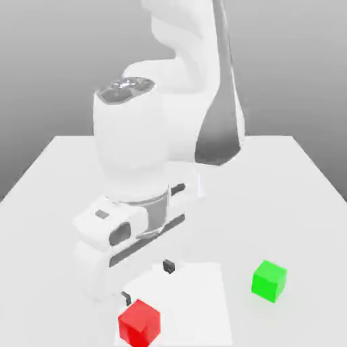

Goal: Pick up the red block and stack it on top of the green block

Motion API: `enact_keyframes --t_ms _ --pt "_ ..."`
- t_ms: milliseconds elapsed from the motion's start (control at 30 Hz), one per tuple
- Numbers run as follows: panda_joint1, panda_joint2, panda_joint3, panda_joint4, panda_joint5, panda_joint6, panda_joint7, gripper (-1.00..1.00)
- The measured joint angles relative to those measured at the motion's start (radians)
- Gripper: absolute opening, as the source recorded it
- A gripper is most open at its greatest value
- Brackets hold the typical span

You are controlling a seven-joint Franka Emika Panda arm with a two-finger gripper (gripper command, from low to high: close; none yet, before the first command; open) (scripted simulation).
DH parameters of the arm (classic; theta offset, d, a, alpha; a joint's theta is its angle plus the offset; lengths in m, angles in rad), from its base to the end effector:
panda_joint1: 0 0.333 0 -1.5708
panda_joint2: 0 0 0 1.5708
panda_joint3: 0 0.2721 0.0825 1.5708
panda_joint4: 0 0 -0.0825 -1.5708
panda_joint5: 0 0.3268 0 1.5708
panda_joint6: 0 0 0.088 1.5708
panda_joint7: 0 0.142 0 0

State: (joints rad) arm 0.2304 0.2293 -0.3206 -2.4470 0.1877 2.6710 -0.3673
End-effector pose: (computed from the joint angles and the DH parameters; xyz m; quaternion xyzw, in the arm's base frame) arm 0.4486 -0.0502 0.1873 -0.9982 -0.0591 -0.0074 0.0055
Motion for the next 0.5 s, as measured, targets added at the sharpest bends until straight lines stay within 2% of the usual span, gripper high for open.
enact_keyframes --t_ms 133,167,367,500 --pt "-0.048 0.136 0.060 0.019 0.069 0.103 -0.073 0.00" --pt "-0.064 0.167 0.080 0.024 0.088 0.128 -0.088 -1.00" --pt "-0.072 0.183 0.090 0.027 0.098 0.138 -0.095 -1.00" --pt "-0.037 0.088 0.041 0.010 0.030 0.065 -0.046 -1.00"
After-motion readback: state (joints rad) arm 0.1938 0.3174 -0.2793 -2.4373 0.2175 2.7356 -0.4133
